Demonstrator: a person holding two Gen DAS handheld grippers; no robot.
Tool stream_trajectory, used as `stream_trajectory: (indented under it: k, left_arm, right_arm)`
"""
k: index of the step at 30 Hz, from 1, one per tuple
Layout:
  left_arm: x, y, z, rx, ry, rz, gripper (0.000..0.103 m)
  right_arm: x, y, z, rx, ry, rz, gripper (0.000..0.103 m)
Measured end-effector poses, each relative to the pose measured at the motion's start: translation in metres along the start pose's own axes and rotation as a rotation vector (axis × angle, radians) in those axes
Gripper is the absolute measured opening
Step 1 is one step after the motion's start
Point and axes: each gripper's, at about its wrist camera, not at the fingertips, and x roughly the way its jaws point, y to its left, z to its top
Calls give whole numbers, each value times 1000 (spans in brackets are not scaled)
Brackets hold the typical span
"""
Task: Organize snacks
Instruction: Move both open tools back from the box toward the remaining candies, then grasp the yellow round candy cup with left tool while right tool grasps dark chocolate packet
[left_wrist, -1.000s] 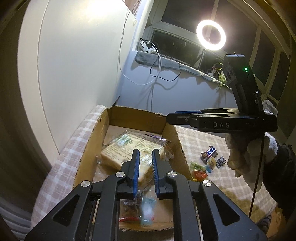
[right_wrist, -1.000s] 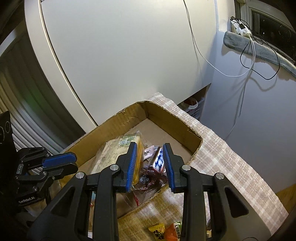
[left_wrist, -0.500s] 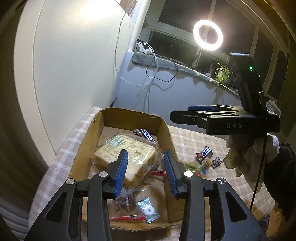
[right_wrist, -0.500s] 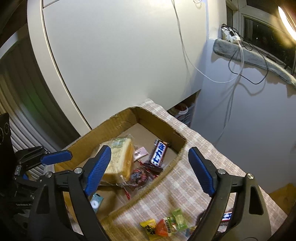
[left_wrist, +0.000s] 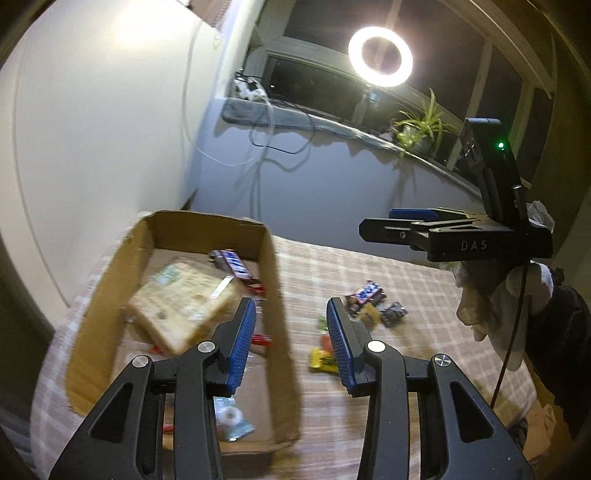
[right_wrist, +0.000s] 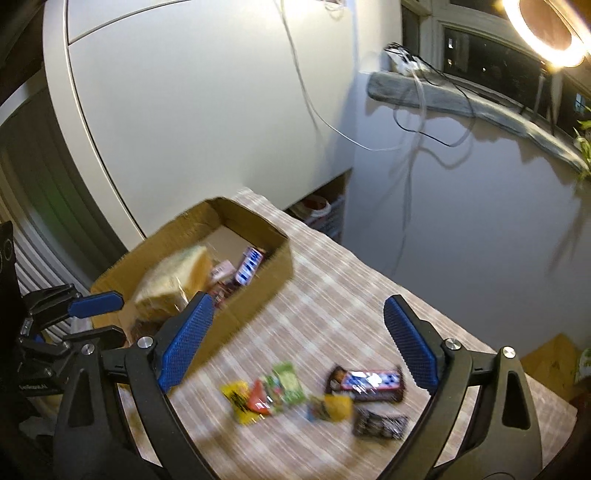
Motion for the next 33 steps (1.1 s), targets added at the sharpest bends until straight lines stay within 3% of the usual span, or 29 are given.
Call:
stream_trajectory:
  k: [7,13,18,23,33]
  left_arm:
    - [16,-35,-8,37,40,-48,39]
    - [37,-60,-13,65,83,-81,39]
    - [56,-77,-16,88,123,-105,39]
    - [79,-91,-18,97,159,-110,39]
    - [120,-101,-21,123,213,-43,39]
  right_arm:
    - [-12,-25,-29,3,33,-41,95]
    - [-14,-53,-55,35,61,-25,95]
    - [-6,-67,-81,-11,125,33,70]
    - [7,-72,-98,-75,177,83,58]
    - [28,-73,-106,-212,209,143,56]
